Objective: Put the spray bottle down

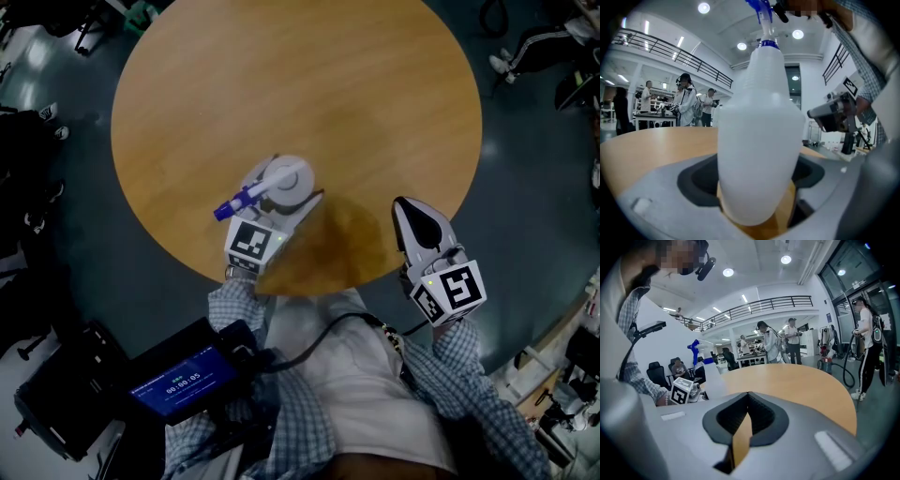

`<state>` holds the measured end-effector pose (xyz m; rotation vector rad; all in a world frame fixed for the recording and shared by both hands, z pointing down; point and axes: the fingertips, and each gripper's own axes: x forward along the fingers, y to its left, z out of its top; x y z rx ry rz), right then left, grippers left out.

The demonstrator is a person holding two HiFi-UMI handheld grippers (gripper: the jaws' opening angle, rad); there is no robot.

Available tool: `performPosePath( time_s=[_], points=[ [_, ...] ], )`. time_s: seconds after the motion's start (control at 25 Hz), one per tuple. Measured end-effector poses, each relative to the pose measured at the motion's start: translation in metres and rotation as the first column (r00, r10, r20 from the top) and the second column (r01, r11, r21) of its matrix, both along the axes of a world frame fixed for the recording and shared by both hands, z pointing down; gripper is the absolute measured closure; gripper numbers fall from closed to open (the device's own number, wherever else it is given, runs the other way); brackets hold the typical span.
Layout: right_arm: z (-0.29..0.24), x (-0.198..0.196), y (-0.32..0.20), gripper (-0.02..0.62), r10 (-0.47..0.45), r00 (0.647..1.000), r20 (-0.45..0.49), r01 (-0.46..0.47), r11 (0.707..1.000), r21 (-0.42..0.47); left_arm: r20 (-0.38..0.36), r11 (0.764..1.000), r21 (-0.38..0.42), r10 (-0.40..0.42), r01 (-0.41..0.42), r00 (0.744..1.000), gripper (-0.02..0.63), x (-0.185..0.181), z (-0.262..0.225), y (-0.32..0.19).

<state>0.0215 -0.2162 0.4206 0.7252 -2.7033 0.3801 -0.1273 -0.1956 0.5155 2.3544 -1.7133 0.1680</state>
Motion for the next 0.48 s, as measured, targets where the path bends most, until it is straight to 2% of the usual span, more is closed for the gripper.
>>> performPosePath(
  time_s=[0.24,0.48],
  points=[
    [0.003,-0.001,-0.002,0.592,-0.004,1.000,0.001,0.004,1.000,0.002,-0.014,1.000,-0.007,-0.011,0.011,1.000,0.160,-0.005,0.004,0.007],
    [0.012,-0.009,-0.003,0.594,-0.018,1.000,0.010,0.017,1.000,0.011,-0.045,0.997,-0.042,-0.060,0.058,0.997,0.161,-0.016,0.011,0.016]
  ],
)
